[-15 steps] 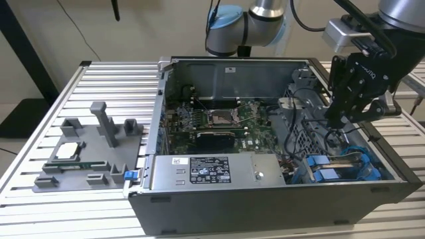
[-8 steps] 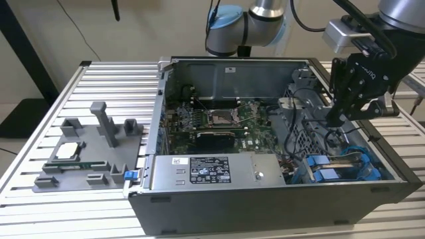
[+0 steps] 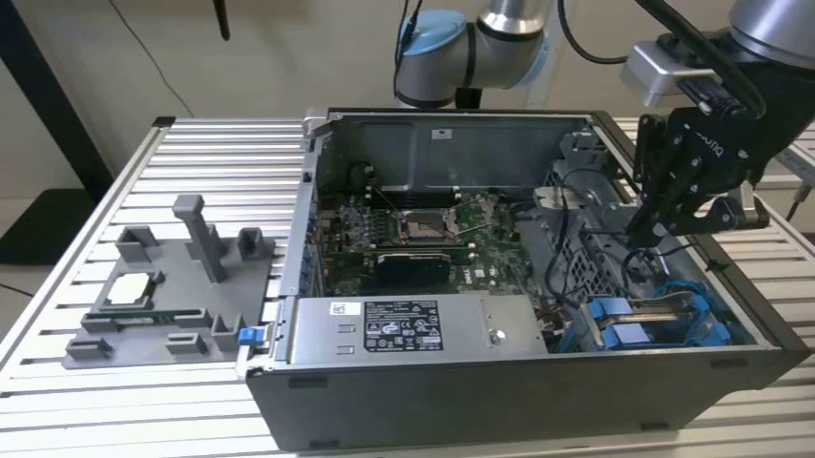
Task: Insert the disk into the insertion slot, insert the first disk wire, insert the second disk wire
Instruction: 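Insert the first disk wire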
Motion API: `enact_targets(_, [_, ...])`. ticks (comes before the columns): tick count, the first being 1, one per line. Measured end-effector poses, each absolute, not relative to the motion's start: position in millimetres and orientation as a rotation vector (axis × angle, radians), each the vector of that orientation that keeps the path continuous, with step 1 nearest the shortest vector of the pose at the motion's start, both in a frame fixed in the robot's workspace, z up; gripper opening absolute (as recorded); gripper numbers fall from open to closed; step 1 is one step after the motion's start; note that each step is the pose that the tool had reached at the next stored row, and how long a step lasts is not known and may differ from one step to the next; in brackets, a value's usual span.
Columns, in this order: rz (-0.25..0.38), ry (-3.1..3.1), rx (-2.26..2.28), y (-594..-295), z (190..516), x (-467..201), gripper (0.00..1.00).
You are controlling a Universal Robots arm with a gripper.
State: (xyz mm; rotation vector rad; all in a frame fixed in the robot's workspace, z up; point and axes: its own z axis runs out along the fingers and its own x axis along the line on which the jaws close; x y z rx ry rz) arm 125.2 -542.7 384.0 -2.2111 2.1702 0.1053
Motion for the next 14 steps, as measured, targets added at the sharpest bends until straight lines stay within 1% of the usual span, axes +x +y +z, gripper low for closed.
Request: enact_targets(14, [0.105,2.170,-2.211,-547.8,381.2,126.6,0.00])
